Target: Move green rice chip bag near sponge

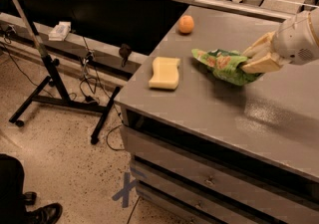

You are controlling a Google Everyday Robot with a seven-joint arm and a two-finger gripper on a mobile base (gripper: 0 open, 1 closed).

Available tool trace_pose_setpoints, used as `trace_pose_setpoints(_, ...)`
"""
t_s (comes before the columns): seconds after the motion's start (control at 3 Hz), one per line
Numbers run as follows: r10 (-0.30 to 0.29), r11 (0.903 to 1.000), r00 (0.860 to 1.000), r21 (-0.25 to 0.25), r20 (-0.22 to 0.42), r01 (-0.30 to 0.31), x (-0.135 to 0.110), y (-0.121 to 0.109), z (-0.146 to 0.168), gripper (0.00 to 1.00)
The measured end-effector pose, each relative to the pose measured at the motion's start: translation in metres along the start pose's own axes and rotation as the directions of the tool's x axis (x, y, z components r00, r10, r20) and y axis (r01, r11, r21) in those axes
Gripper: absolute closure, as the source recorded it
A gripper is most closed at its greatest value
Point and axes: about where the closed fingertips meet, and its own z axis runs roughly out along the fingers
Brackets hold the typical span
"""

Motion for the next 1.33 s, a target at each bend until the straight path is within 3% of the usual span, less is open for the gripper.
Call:
trace_pose_setpoints(0.67, -0.023, 0.9983, 0.997, -0.052, 0.075, 0.027, -0.030, 0.020, 0.023, 1.00)
trace_pose_setpoints(1.33, -0.009, 0.9971, 0.994, -0.074, 0.109, 0.017, -0.048, 0.026, 0.037, 0.59)
